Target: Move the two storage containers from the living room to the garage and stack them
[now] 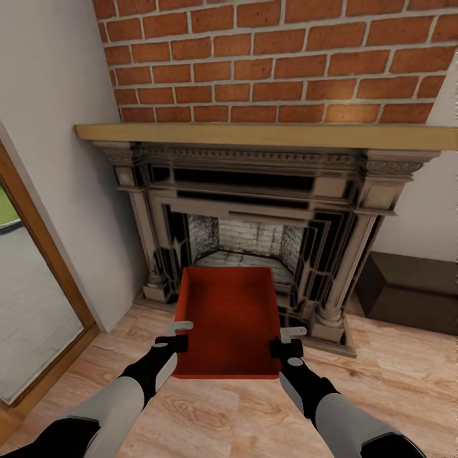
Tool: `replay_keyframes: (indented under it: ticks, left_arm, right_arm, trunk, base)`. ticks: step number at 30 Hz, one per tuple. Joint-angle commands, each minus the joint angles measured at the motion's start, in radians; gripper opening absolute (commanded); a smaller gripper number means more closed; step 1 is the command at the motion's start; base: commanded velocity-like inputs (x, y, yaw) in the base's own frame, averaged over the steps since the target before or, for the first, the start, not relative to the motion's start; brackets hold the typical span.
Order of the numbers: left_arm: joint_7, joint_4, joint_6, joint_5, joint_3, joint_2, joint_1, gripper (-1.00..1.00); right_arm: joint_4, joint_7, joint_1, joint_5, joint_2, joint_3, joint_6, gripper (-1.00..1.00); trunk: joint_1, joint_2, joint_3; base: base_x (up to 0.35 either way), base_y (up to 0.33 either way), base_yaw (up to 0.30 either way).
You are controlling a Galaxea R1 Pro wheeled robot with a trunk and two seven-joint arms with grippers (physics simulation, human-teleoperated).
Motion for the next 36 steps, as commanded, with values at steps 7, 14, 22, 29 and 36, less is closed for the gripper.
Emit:
replay_keyframes:
  ticks: [7,14,22,29,36]
  left_arm:
    - [0.006,-0.003,0.006,0.013,0.021,0.018,0.0,-1.0]
    - [0.006,-0.003,0.006,0.013,0.021,0.019,0.0,-1.0]
    - [0.006,-0.003,0.006,0.013,0.021,0.019,0.0,-1.0]
    - [0.007,-0.003,0.006,0.013,0.021,0.019,0.0,-1.0]
    - [0.006,-0.003,0.006,0.013,0.021,0.019,0.0,-1.0]
  right_arm:
    - [-0.002,-0.005,-0.001,0.002,-0.001,-0.01,-0.002,-1.0]
    - [-0.002,-0.005,-0.001,0.002,-0.002,-0.01,-0.004,-1.0]
    - [-0.002,-0.005,-0.001,0.002,-0.002,-0.01,-0.004,-1.0]
    - [-0.002,-0.005,-0.001,0.002,-0.002,-0.01,-0.004,-1.0]
    - [-0.002,-0.004,-0.001,0.002,-0.002,-0.01,-0.004,-1.0]
  trunk:
    - [0.0,-0.001,0.01]
    - [0.0,-0.001,0.02]
    - [0.0,-0.001,0.032]
    - [0.0,-0.001,0.042]
    - [0.0,-0.001,0.052]
  base:
    - [0.0,0.0,-0.112]
    - [0.0,0.0,-0.113]
    - [0.0,0.0,-0.121]
    - [0.0,0.0,-0.123]
    - [0.0,0.0,-0.139]
